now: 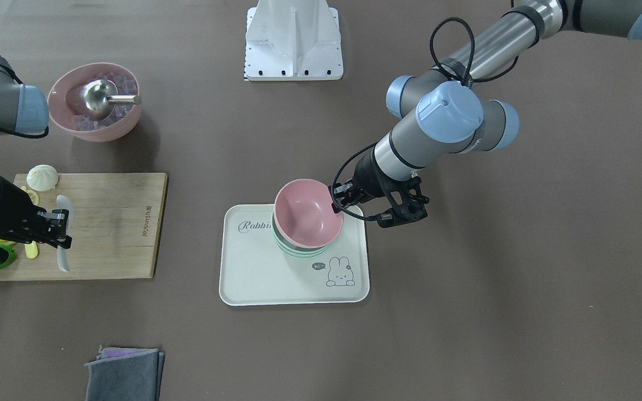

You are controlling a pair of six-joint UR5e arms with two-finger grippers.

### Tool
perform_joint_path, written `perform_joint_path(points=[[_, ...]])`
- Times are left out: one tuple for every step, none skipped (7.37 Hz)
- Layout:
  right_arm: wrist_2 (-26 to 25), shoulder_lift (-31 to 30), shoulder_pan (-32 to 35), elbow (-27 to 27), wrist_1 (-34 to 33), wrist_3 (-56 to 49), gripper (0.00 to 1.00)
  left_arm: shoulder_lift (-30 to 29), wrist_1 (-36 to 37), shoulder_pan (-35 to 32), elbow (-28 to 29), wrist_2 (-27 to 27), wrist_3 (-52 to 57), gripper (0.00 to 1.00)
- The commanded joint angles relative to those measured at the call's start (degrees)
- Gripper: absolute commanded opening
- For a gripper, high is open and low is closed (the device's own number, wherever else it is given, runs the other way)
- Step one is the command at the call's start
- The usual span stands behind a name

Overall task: Stack pink bowl on green and place spoon
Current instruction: 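Set pink bowl onto green bowl with left gripper while right lifts spoon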

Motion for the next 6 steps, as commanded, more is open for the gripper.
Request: perform_joint_path(points=[[-0.1,0.2,0.0,-0.2,0.0,0.0,0.0,-0.1,-0.9,0.6,0.4,0.0,0.0,0.0],[-0.1,0.2,0.0,-0.2,0.0,0.0,0.0,-0.1,-0.9,1.0,0.4,-0.1,0.2,0.0],[-0.1,0.2,0.0,-0.2,0.0,0.0,0.0,-0.1,-0.9,1.2,0.3,-0.1,0.2,0.0],[-0.1,0.2,0.0,-0.3,0.0,0.0,0.0,-0.1,-0.9,1.2,0.3,-0.1,0.2,0.0],[-0.1,0.2,0.0,-0.3,0.0,0.0,0.0,0.0,-1.3,1.1,0.1,0.0,0.3,0.32],[-0.1,0.2,0.0,-0.2,0.0,0.0,0.0,0.1,-1.3,1.0,-0.7,0.0,0.3,0.62]])
